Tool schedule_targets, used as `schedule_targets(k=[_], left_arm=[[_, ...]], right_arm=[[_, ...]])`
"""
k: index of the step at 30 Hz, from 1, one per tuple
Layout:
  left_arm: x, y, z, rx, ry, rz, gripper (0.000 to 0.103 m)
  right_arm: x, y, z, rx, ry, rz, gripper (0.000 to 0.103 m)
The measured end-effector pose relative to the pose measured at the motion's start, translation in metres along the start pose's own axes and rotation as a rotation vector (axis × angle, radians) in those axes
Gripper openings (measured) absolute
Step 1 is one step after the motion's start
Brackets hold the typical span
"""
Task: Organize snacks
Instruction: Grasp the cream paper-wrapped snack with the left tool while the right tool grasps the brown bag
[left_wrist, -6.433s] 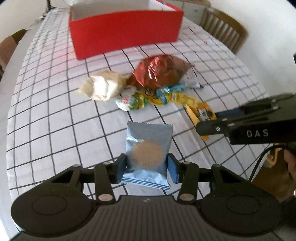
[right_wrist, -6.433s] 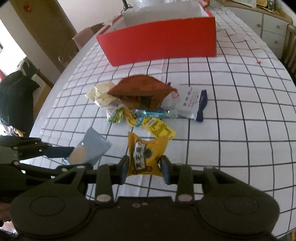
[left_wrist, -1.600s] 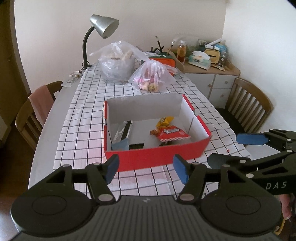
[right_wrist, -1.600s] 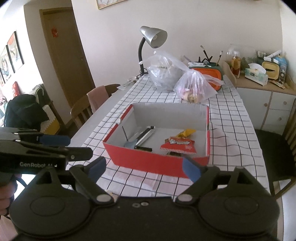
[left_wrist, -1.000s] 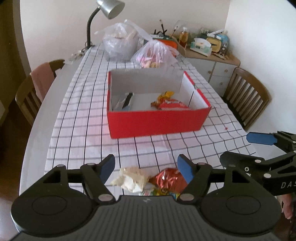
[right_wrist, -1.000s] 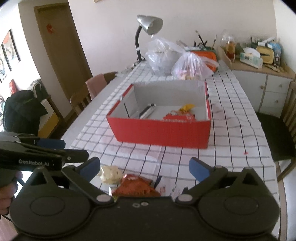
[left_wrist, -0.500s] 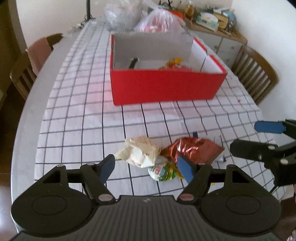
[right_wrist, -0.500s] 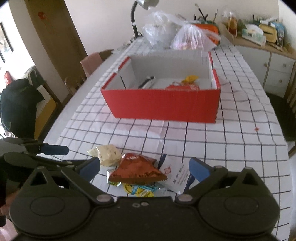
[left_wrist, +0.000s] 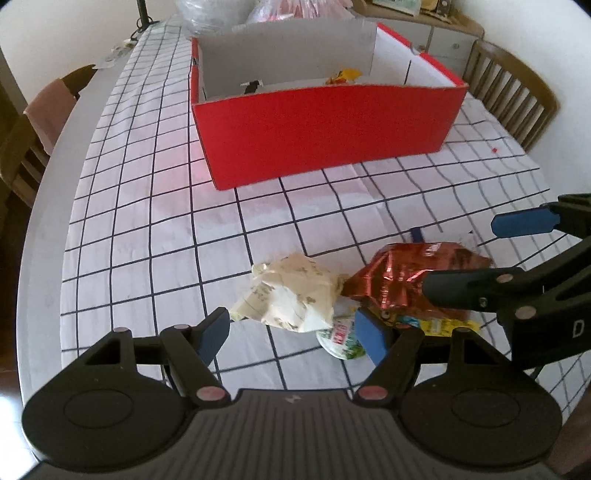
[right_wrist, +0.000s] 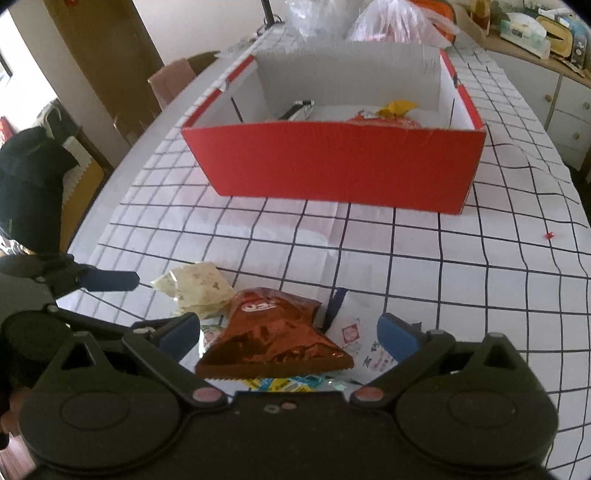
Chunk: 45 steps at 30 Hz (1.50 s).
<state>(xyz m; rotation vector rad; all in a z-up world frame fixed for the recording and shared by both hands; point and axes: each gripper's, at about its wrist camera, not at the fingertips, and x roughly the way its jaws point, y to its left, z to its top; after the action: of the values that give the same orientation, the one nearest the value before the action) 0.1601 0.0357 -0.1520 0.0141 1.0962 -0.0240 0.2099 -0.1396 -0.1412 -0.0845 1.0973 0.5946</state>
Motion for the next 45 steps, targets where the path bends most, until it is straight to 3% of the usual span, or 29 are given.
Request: schedule_targets(k=[9, 17, 22, 24, 26, 28, 37, 45], left_arm=[[0.028, 0.006, 0.009, 0.012, 0.039, -0.009, 0.074], [0.040, 0.008, 0.010, 0.016, 0.050, -0.019, 0.074], [0.040, 0.008, 0.011, 0.012, 0.039, -0.031, 0.074], [0.038, 0.008, 0.010, 0.019, 0.028, -0.035, 0.071], [0.038, 0.007, 0.010, 0.021, 0.027, -0.035, 0.066], [0.037, 0.007, 0.009, 0.014, 0.027, -0.039, 0.062], [0.028, 0.008, 0.005, -0.029, 0.023, -0.040, 0.043], [0.014, 0.010, 0.001, -0.082, 0.006, -0.049, 0.040]], right_arm=[[0.020, -0.006, 0.003, -0.020, 0.061, 0.011, 0.098], [0.027, -0.012, 0.002, -0.012, 0.091, 0.039, 0.084], [0.027, -0.014, 0.001, -0.005, 0.092, 0.051, 0.080], [0.026, -0.014, 0.000, -0.005, 0.088, 0.053, 0.079], [0.024, -0.014, -0.001, -0.003, 0.085, 0.071, 0.060], [0.023, -0.014, -0.002, 0.007, 0.084, 0.085, 0.054], [0.009, -0.013, -0.007, 0.026, 0.032, 0.081, 0.044], [-0.007, -0.015, -0.016, 0.056, -0.001, 0.084, 0.042]])
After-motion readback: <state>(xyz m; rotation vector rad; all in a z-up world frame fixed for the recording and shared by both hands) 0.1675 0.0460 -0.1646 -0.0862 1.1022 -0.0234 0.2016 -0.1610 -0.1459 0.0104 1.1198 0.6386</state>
